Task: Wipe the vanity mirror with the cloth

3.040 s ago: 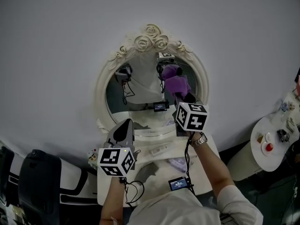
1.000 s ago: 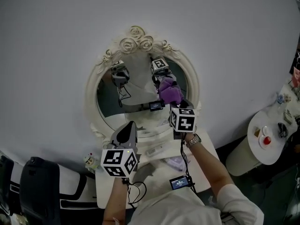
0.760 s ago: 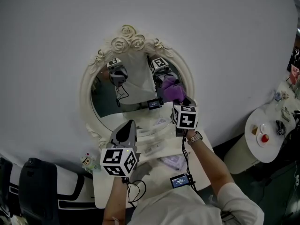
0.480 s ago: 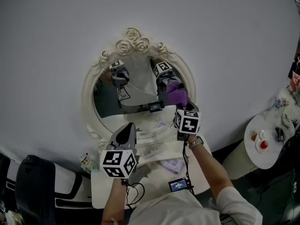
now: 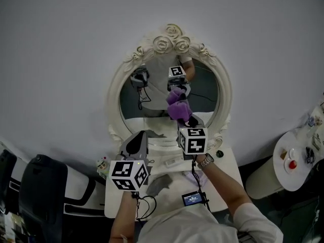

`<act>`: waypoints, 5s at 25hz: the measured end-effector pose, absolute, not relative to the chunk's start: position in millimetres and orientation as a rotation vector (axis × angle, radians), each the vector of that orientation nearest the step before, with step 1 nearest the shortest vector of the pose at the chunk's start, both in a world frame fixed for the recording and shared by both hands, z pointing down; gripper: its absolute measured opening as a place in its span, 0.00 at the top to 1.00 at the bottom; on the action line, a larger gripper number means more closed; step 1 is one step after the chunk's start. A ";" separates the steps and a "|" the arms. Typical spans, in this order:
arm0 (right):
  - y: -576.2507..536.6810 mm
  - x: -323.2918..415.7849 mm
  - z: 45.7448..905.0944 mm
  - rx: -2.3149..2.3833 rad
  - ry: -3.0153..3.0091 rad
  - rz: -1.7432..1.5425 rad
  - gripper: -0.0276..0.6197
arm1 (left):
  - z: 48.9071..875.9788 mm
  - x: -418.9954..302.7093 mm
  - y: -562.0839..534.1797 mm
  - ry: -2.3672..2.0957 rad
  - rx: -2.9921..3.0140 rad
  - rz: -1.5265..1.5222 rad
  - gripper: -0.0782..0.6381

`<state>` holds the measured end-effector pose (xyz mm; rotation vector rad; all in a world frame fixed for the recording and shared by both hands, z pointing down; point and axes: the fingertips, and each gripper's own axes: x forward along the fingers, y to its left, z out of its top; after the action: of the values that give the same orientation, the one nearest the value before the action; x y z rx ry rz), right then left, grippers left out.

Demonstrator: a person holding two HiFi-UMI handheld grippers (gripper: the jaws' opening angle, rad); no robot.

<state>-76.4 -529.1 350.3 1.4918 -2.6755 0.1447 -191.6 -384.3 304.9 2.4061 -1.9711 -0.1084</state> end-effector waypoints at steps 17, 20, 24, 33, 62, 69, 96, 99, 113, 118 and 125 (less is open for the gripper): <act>-473.3 -284.1 378.1 1.174 -2.775 0.190 0.77 | 324.0 -325.4 -316.1 -2.169 2.175 -0.096 0.89; -473.9 -288.7 379.8 1.220 -2.771 0.213 0.77 | 329.0 -337.6 -311.9 -2.153 2.182 -0.084 0.89; -476.4 -284.0 379.4 1.281 -2.753 0.209 0.77 | 336.2 -339.7 -317.4 -2.089 2.228 -0.062 0.89; -501.2 -193.6 381.1 1.512 -2.647 0.231 0.77 | 347.5 -292.7 -343.1 -1.921 2.352 -0.097 0.89; -558.9 40.7 416.7 1.696 -2.508 0.371 0.77 | 376.2 -129.7 -382.3 -1.879 2.325 -0.067 0.89; -511.9 -88.6 431.9 1.427 -2.635 0.344 0.77 | 384.4 -198.9 -353.7 -1.988 2.200 -0.105 0.89; -502.8 -207.1 492.8 1.261 -2.623 0.332 0.77 | 425.2 -238.9 -350.7 -2.009 2.125 0.013 0.89; -516.8 -161.1 496.0 1.328 -2.587 0.330 0.77 | 428.0 -207.4 -366.2 -1.953 2.164 0.001 0.89; -569.2 16.6 501.7 1.570 -2.435 0.330 0.77 | 431.1 -70.0 -419.6 -1.741 2.332 0.029 0.89; -579.8 57.6 504.8 1.647 -2.375 0.340 0.77 | 432.8 -53.9 -426.7 -1.705 2.358 0.031 0.89; -572.8 56.2 507.9 1.685 -2.360 0.392 0.77 | 438.4 -61.7 -422.2 -1.670 2.360 0.045 0.89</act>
<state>56.2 -572.8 507.9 1.6854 -2.3596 0.3919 -61.7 -422.2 438.4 2.3596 -1.6702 0.0450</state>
